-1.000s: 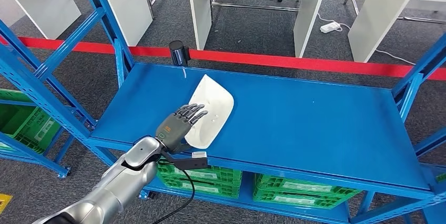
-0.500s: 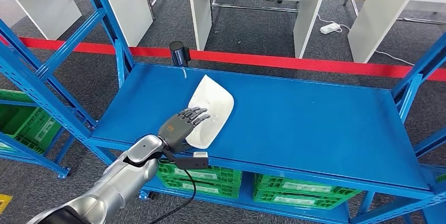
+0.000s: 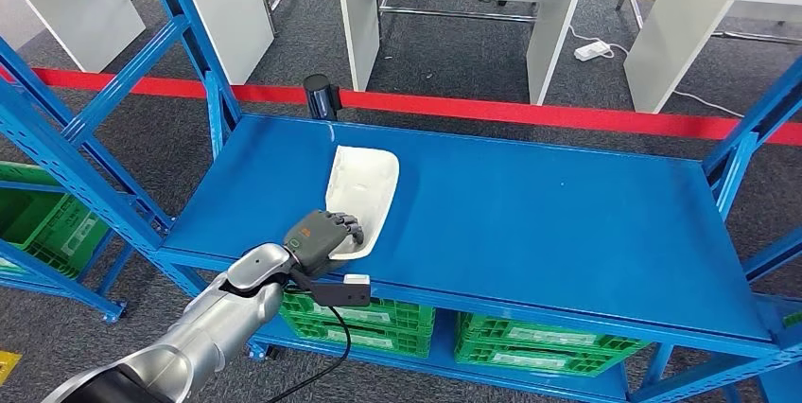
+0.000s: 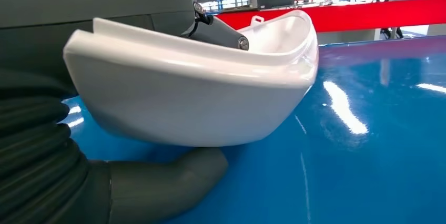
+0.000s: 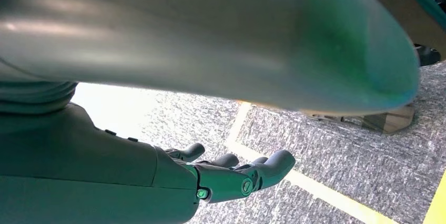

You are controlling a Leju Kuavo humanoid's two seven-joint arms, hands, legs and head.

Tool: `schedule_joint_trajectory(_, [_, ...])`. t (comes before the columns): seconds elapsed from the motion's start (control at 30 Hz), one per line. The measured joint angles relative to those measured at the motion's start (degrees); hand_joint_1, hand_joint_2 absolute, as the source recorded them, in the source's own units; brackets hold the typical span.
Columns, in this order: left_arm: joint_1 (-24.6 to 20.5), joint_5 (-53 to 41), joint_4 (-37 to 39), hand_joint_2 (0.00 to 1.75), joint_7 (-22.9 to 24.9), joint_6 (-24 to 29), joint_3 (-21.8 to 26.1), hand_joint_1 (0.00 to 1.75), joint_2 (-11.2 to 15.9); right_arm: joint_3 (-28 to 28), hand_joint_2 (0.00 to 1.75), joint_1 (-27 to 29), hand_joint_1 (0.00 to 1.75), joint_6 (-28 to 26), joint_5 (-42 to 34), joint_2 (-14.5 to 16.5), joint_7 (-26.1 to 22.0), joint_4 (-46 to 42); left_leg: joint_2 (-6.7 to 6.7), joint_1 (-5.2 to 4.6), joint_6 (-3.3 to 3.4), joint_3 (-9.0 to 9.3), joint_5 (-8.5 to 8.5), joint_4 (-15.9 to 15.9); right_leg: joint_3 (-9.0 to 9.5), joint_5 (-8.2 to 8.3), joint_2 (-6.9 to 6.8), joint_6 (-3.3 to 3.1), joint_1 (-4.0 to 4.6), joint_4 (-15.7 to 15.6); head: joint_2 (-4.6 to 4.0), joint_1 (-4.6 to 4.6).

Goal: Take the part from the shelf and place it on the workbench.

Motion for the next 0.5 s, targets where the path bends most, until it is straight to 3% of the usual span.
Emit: schedule_joint_trajectory(0.5, [0.1,0.2,0.9,1.75,0.4,4.6,0.0,1.75,0.0,0.0,0.00,0.0,0.00,0.0,-0.2,0.2,-0.8,0.0,0.01,0.00,0.00,0.01,-0.01,0.0,0.00,-0.02,0.00,0.02,0.01,0.0,0.00,0.00])
